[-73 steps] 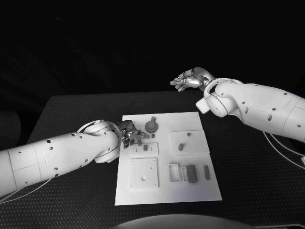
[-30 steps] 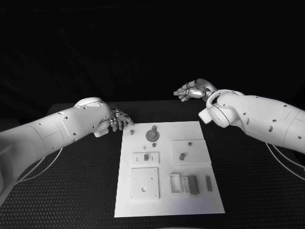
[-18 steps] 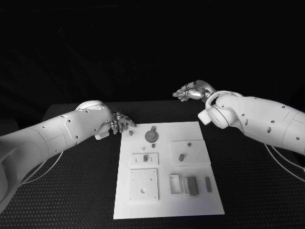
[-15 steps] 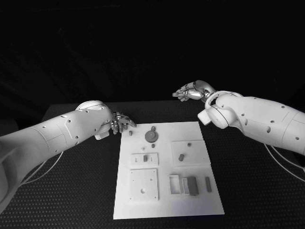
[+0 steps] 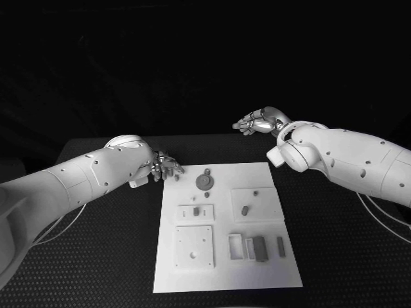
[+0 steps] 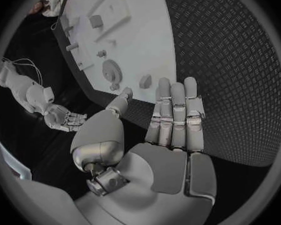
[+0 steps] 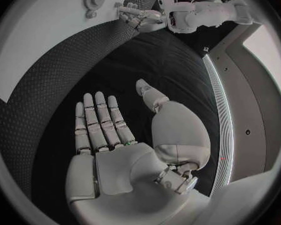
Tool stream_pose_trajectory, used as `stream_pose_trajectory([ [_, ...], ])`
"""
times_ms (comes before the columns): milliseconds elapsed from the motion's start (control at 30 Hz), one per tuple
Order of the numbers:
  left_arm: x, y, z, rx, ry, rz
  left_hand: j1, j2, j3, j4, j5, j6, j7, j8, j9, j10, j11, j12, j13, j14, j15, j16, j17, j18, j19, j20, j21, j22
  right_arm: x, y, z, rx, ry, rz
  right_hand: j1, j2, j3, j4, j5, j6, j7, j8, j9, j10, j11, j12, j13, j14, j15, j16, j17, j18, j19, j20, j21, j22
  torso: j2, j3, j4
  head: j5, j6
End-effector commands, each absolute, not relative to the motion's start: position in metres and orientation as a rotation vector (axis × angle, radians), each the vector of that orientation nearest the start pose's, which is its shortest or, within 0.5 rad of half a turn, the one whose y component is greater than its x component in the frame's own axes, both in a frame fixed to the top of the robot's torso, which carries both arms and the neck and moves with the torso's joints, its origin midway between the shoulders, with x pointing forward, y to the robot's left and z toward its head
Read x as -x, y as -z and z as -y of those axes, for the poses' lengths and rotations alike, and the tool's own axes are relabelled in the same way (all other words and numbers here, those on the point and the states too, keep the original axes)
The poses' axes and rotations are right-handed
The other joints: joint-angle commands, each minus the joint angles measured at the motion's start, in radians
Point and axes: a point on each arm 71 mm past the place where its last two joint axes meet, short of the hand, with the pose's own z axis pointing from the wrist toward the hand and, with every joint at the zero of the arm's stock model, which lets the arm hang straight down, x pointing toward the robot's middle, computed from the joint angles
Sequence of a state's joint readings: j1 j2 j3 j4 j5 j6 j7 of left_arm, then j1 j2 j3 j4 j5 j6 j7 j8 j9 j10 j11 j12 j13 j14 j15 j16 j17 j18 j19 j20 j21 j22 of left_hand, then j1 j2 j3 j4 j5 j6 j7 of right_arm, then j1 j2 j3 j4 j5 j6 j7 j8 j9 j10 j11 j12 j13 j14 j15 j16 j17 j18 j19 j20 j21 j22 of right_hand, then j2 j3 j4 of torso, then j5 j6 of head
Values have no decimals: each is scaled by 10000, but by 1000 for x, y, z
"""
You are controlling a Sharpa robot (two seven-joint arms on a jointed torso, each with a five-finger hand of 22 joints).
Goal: Assemble the parts on the task board
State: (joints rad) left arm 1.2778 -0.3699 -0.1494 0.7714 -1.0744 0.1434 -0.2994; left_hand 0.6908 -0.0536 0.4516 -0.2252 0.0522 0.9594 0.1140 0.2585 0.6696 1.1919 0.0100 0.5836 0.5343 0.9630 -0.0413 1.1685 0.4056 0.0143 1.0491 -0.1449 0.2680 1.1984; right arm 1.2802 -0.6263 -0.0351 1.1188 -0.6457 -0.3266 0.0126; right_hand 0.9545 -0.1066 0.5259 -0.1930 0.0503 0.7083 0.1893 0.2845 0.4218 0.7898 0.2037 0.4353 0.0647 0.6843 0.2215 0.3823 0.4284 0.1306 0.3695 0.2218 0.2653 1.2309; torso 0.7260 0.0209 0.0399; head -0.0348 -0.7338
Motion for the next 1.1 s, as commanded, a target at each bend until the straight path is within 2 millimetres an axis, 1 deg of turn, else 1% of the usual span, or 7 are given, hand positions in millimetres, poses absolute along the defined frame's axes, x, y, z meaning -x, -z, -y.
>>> stream_pose_trajectory([
  [33,-591,238,-187,1884,3153,-22257,94,203,32,-121,138,103,1,75,-47,67,-37,-62,-17,-19,4,-50,-16,-33,22,66,-52,24,-571,168,217,-6370,-9359,-16446,35,-80,-8,54,-3,-65,371,18,-11,34,1,-53,16,-40,43,-36,-17,-146,-78,16,-44,22,-9,8,11,-6,-16],
  [100,-591,239,-187,1860,3163,-22295,195,297,66,-187,209,185,-22,128,-65,118,-56,-77,-19,14,2,-50,-14,-33,55,64,-56,38,-571,168,217,-6369,-9362,-16450,38,-81,-6,55,-3,-68,373,19,-12,42,3,-64,17,-36,47,-36,-22,-147,-78,15,-45,31,-5,3,18,-16,-35],
  [200,-591,239,-185,1824,3186,-22330,431,196,410,-34,87,355,-82,237,-119,240,-109,-115,-22,107,-20,-50,-9,-32,157,44,-64,68,-571,168,217,-6366,-9367,-16448,39,-80,-5,58,-3,-69,375,21,-13,48,5,-77,17,-31,50,-36,-27,-147,-76,13,-46,40,-2,-1,19,-14,-35],
  [500,-590,241,-184,1822,3300,-22311,640,297,568,-62,201,601,-175,393,-151,480,-188,-158,-23,264,-52,-34,6,-30,275,11,-46,138,-571,169,216,-6363,-9372,-16459,43,-82,-1,63,-3,-75,382,25,-15,68,10,-110,18,-24,62,-40,-43,-147,-68,10,-48,65,0,6,2,7,-52],
  [700,-589,244,-185,1926,3360,-22351,685,269,573,-118,199,608,-179,395,-179,535,-195,-225,-43,298,-57,-60,-4,-34,294,7,-55,153,-571,169,216,-6364,-9374,-16465,47,-85,1,64,-3,-79,388,28,-17,78,14,-130,18,-23,67,-44,-54,-147,-64,8,-51,79,-1,11,7,2,-52],
  [900,-588,245,-183,1930,3438,-22383,669,244,563,-114,196,599,-175,389,-193,553,-192,-251,-50,307,-57,-72,-9,-38,299,8,-61,156,-571,169,216,-6363,-9378,-16484,47,-85,2,67,-3,-82,391,30,-18,89,15,-146,19,-22,70,-48,-62,-147,-59,6,-53,91,3,2,4,-14,-65],
  [1100,-588,245,-181,2002,3468,-22330,697,273,582,-122,199,597,-176,388,-208,580,-194,-278,-56,324,-60,-80,-11,-34,311,2,-66,161,-571,169,215,-6360,-9383,-16490,49,-87,3,69,-3,-85,393,32,-20,96,17,-163,19,-23,71,-51,-70,-146,-54,5,-56,101,3,7,5,-10,-69],
])
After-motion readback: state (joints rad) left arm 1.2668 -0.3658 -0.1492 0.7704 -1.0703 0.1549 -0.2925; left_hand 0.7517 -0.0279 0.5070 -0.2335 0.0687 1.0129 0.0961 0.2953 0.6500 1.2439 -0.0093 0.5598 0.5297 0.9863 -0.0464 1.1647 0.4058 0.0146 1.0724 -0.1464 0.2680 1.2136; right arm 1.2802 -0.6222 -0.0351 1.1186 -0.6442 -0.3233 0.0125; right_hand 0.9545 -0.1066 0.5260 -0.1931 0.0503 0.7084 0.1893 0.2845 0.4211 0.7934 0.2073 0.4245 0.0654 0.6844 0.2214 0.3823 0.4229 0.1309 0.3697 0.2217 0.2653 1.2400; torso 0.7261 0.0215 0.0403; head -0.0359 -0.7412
